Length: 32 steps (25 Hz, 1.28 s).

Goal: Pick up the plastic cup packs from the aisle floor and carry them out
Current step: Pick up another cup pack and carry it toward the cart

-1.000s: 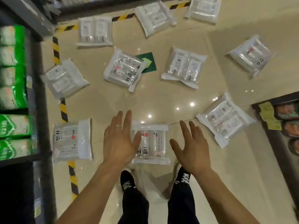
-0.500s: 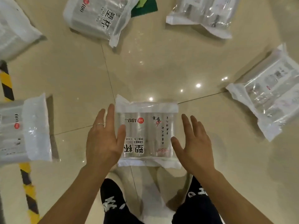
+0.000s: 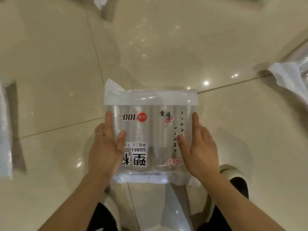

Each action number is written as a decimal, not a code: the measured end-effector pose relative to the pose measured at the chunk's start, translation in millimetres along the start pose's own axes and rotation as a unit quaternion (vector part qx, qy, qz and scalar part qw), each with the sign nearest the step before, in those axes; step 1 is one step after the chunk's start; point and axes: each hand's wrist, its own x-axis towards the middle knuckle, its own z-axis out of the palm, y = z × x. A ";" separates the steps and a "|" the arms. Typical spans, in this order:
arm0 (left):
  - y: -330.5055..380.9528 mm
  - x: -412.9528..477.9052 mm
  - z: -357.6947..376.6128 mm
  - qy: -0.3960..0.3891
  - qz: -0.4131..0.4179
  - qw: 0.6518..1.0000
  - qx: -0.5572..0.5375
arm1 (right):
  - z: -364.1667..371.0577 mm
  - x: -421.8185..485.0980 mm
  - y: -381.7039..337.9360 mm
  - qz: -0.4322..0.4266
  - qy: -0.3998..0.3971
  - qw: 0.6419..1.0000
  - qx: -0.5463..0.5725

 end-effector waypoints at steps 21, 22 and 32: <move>161.6 -44.6 -308.4 0.186 0.065 0.974 -0.115 | -295.0 -43.8 -211.1 -0.135 0.128 0.975 0.125; 176.2 -49.1 -341.3 0.201 0.075 0.970 -0.117 | -323.0 -52.4 -231.3 -0.147 0.143 0.970 0.133; 329.5 -148.3 -654.4 0.327 0.181 0.909 -0.186 | -619.0 -183.9 -412.9 -0.251 0.263 0.923 0.125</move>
